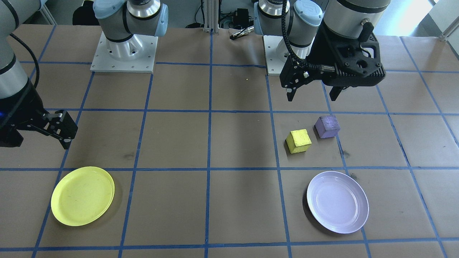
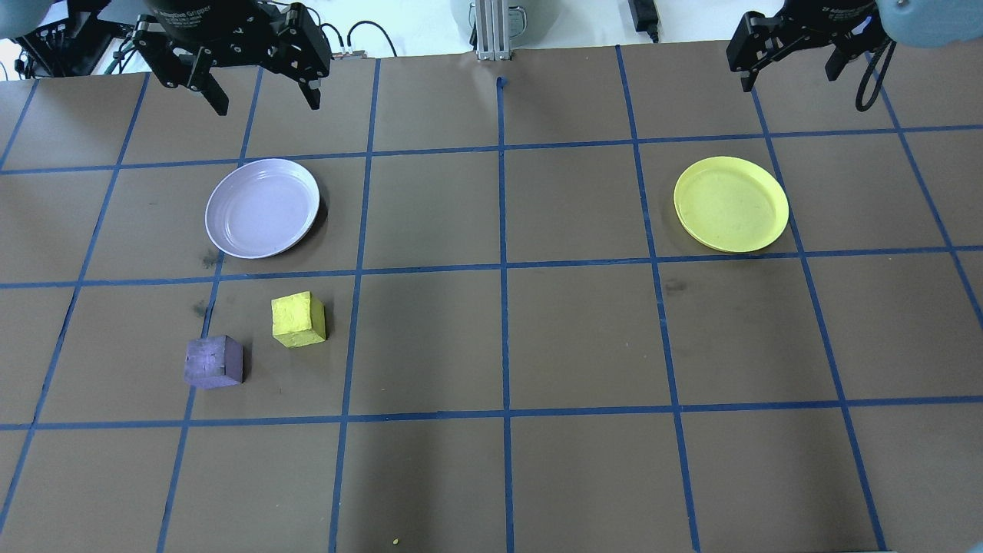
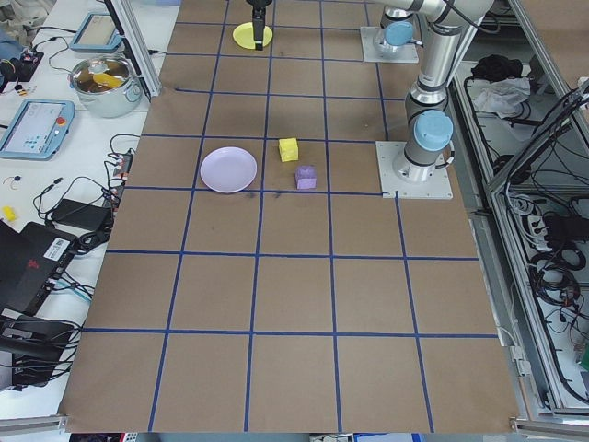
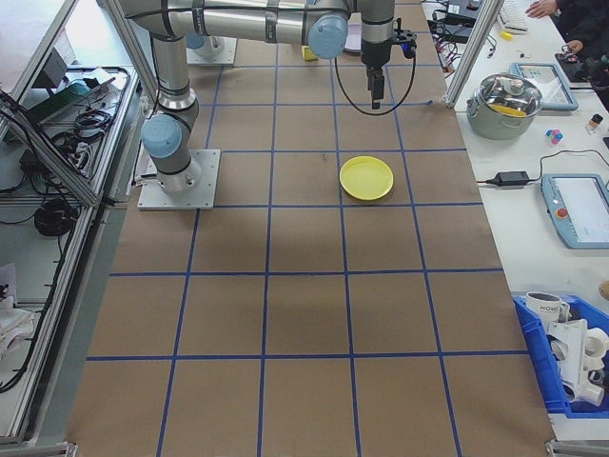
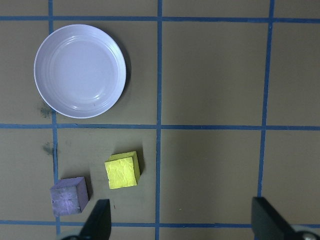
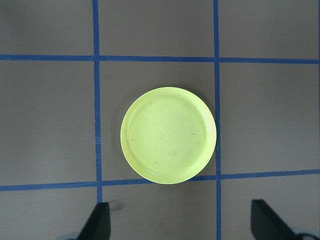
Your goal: Sort blocks by color into plates
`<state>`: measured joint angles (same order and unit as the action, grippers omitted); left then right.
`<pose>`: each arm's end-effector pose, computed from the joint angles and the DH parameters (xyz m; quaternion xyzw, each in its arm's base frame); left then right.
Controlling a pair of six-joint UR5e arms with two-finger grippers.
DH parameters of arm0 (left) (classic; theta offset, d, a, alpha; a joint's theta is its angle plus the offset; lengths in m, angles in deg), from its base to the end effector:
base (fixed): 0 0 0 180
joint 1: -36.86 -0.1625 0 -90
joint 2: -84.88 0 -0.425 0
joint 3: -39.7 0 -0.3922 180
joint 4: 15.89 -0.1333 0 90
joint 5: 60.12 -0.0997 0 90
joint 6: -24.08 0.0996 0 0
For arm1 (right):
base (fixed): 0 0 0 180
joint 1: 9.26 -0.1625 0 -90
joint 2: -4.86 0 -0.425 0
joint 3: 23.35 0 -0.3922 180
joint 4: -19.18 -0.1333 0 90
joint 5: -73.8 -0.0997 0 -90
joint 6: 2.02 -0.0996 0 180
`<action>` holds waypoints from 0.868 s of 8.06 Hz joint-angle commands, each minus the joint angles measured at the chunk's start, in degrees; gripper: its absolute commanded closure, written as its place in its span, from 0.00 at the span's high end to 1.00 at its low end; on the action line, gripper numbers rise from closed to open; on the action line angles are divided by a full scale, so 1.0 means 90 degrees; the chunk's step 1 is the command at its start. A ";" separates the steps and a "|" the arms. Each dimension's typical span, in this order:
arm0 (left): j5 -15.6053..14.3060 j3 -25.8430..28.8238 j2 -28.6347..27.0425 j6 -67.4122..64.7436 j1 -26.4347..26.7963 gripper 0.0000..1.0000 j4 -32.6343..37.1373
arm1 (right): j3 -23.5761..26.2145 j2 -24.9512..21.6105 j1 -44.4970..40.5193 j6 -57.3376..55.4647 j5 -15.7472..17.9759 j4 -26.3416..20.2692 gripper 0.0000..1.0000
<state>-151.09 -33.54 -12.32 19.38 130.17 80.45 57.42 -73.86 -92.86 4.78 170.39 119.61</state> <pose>-0.1629 -0.5366 0.5555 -0.0124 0.9995 -0.0286 0.0065 0.0556 -0.5981 0.4819 -0.0007 -0.9957 0.0659 0.0653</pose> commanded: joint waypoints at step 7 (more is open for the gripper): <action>-0.0069 -0.0407 0.0175 0.0121 -0.0766 1.00 0.0018 | 0.0010 0.0006 0.0002 0.0005 0.0000 -0.0007 1.00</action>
<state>-151.53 -36.71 -10.80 19.88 126.57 80.12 57.50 -73.89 -92.84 4.78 170.39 119.48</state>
